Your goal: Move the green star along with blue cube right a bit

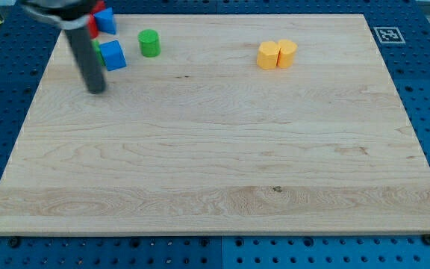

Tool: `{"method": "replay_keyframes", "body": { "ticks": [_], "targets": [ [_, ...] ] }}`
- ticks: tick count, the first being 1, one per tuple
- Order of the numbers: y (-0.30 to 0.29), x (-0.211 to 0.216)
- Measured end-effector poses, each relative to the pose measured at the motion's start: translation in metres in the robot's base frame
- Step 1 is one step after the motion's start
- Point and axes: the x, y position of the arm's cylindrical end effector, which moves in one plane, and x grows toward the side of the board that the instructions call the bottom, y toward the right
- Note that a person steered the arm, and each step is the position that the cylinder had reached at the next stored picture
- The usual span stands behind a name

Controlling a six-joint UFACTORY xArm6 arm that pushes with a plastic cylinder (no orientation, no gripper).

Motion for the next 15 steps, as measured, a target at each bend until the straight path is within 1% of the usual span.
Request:
{"method": "replay_keyframes", "body": {
  "ticks": [1,2,3,4,6,7,12,15],
  "targets": [
    [-0.07,-0.029],
    [-0.071,-0.074],
    [-0.06,-0.085],
    [-0.055,-0.078],
    [-0.022,-0.075],
    [-0.015,-0.075],
    [-0.006,-0.075],
    [0.057,-0.078]
  ]
}}
